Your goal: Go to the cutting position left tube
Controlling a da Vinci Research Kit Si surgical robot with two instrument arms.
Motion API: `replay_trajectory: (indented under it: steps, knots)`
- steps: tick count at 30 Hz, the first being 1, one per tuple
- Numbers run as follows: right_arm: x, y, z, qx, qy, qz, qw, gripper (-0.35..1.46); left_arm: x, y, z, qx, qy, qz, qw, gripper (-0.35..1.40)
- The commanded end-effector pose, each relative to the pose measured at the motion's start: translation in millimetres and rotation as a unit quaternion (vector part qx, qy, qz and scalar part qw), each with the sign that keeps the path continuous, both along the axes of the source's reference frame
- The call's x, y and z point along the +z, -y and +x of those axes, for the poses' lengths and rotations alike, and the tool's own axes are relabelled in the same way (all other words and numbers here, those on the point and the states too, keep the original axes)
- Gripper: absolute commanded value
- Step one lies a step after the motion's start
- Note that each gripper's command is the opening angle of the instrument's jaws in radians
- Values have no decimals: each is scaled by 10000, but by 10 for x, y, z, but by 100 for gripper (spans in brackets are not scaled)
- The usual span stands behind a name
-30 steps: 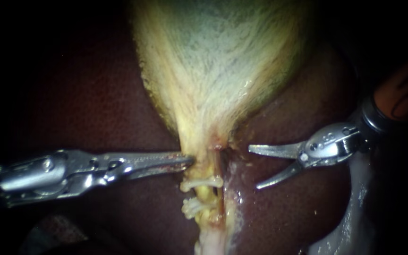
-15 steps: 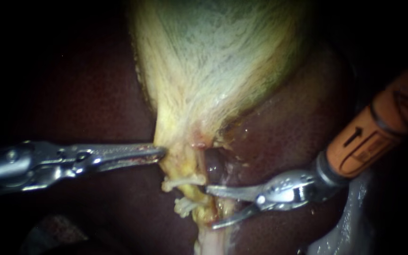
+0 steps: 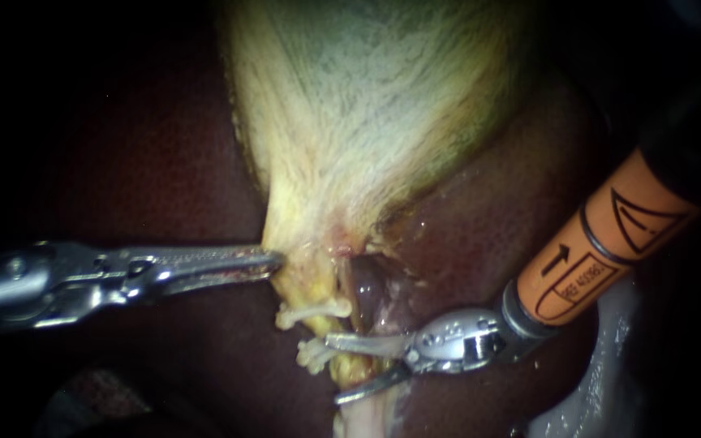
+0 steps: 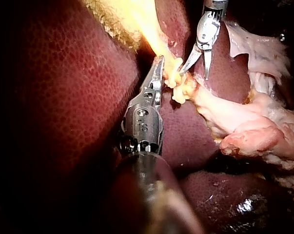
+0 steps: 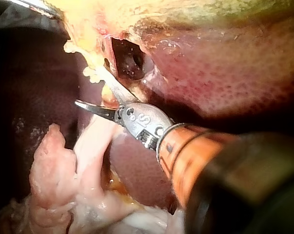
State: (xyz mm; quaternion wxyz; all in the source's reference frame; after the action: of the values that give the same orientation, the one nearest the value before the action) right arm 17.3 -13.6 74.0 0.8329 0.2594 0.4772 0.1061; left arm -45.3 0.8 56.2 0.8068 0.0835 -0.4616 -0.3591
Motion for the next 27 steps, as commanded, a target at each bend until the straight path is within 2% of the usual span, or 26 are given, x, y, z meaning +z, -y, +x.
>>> replay_trajectory:
  steps: [1,10,18,22,27]
  knots:
    - [0,-2,-1,32,5,-12,10000,141,-1,1,0,-1,-2,-2,10000,-35]
    - [1,-4,12,81,66,-27,9999,138,-5,4,-4,-23,-2,-14,10000,-35]
    - [4,8,38,124,93,-68,9999,140,-6,5,-5,-17,4,-11,10000,-35]
    - [3,13,47,2,47,7,10000,140,-6,5,-5,-18,4,-11,10000,-35]
    - [1,14,60,22,7,25,10000,140,-5,5,-7,-12,9,-9,10000,-35]
